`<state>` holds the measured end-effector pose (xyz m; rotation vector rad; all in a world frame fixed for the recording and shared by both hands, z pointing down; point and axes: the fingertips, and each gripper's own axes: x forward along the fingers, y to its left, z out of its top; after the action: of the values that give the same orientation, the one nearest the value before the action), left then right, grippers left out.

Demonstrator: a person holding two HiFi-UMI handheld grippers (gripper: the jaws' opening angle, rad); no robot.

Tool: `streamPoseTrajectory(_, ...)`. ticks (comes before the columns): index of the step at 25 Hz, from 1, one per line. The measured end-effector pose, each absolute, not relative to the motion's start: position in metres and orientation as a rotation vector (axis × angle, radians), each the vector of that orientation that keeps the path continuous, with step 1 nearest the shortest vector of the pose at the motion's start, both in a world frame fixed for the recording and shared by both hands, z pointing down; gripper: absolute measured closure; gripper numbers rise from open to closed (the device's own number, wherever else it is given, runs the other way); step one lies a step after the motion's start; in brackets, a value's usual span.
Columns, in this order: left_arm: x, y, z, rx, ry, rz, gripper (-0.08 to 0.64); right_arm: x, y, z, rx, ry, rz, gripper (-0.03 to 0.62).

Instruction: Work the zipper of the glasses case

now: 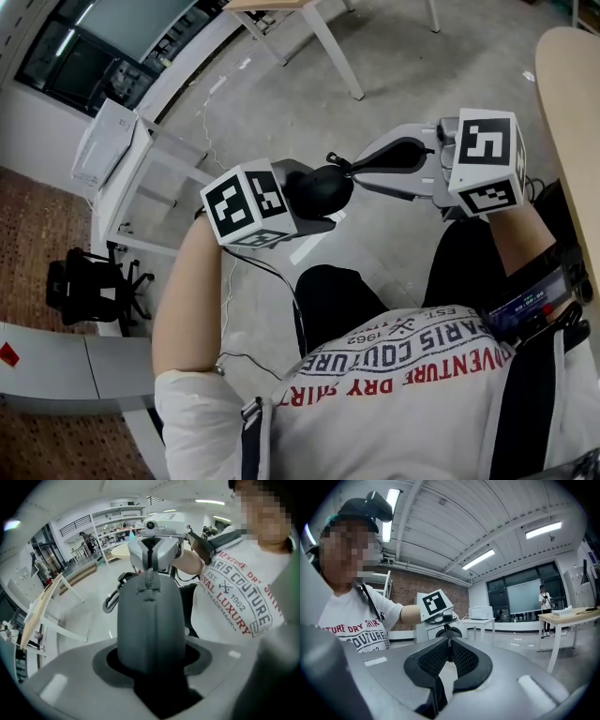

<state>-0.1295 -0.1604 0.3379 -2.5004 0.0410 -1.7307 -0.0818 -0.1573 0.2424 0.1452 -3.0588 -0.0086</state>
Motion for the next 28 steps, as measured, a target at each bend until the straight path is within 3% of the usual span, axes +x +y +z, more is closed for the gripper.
streamPoseTrajectory(28, -0.120, -0.118, 0.315, -3.034, -0.037, -1.234, 0.313, -0.090, -0.135, 0.241, -0.145, -3.109, 0.147, 0.573)
